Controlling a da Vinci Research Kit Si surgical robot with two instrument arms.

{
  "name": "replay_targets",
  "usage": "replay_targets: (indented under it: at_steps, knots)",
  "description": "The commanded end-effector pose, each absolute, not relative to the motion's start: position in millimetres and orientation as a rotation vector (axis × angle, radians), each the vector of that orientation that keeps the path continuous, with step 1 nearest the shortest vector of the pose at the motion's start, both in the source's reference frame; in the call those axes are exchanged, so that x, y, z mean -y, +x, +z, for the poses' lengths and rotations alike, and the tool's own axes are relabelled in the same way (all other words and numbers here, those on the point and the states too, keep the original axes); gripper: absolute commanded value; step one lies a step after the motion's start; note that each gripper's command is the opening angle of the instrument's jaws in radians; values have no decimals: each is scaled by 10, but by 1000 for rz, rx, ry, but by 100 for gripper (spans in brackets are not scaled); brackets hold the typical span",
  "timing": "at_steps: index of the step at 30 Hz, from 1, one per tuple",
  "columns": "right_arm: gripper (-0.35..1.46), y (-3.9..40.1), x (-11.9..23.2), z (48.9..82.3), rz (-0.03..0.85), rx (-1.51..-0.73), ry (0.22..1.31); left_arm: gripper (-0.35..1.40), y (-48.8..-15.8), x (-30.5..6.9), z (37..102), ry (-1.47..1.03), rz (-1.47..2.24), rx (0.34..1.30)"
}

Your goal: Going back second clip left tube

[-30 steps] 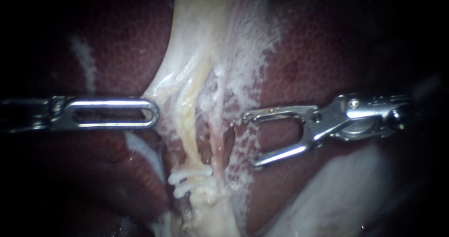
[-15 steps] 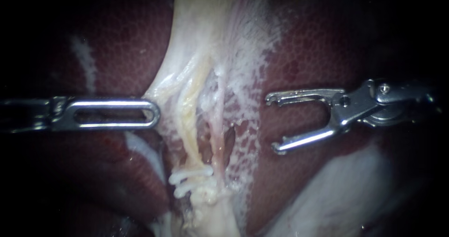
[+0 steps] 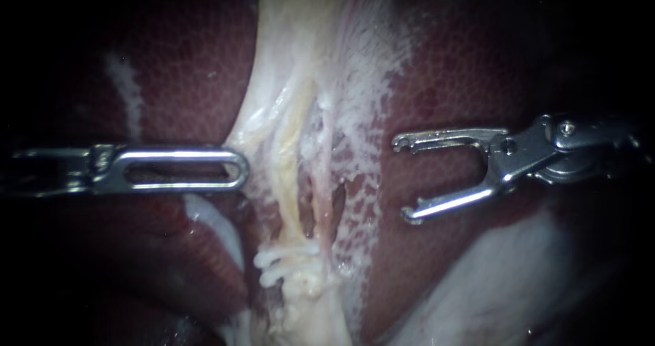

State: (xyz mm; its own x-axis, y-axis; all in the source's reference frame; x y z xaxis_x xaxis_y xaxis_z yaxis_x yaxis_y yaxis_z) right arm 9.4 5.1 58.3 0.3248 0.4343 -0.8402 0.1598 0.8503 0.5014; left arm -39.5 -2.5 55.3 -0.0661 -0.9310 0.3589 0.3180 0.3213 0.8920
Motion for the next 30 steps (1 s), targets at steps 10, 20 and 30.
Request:
replay_targets:
  at_steps: [10,20,30]
  knots:
    - [60,93,-50,582,192,-1244,561,-35,-419,27,580,673,-1150,1194]
    - [60,93,-50,581,191,-1245,561,-35,-423,26,583,675,-1149,1195]
    - [60,92,-49,580,191,-1245,561,-35,-424,27,584,680,-1151,1191]
